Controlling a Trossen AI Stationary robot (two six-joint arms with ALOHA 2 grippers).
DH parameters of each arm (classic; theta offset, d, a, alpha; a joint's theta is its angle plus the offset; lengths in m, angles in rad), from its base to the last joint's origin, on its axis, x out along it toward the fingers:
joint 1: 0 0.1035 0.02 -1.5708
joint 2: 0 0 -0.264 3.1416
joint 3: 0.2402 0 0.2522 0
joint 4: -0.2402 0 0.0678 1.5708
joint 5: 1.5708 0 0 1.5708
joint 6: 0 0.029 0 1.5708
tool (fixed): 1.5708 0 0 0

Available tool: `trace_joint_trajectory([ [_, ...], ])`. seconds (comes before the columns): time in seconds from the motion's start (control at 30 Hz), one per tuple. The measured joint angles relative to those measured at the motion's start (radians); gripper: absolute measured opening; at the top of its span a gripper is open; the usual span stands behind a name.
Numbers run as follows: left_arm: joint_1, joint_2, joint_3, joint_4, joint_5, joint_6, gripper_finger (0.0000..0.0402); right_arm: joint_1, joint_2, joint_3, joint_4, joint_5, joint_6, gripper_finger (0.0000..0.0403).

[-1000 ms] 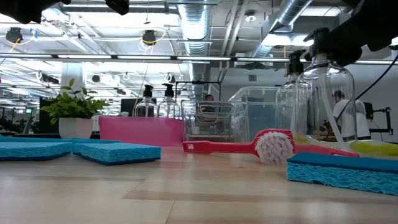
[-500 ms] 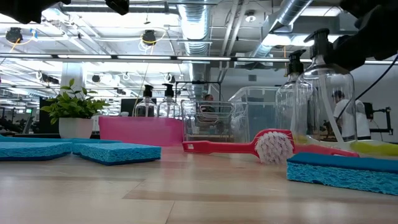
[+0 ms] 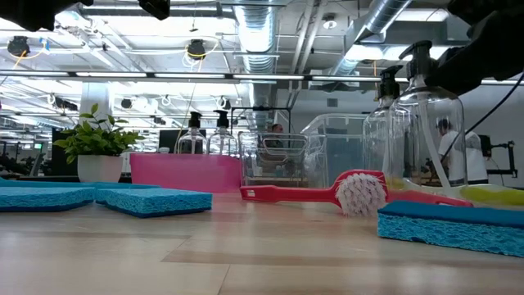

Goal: Pick & Place Kitchen Sink Supplies
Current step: Put the bottom transparent soap dispenser into the red bin

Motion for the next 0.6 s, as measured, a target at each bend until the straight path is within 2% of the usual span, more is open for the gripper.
trace_joint_trajectory([
  [0.3,0.0,0.0,0.0,0.0,0.0,0.0,0.0253,0.0,0.0,0.0,0.012,0.0,0.003,0.0126],
  [0.4,0.0,0.0,0.0,0.001,0.0,0.0,0.0253,0.0,0.0,0.0,0.015,0.0,0.003,0.0123],
  [0.6,0.0,0.0,0.0,0.004,0.0,0.0,0.0253,0.0,0.0,0.0,0.023,0.0,0.002,0.0146],
])
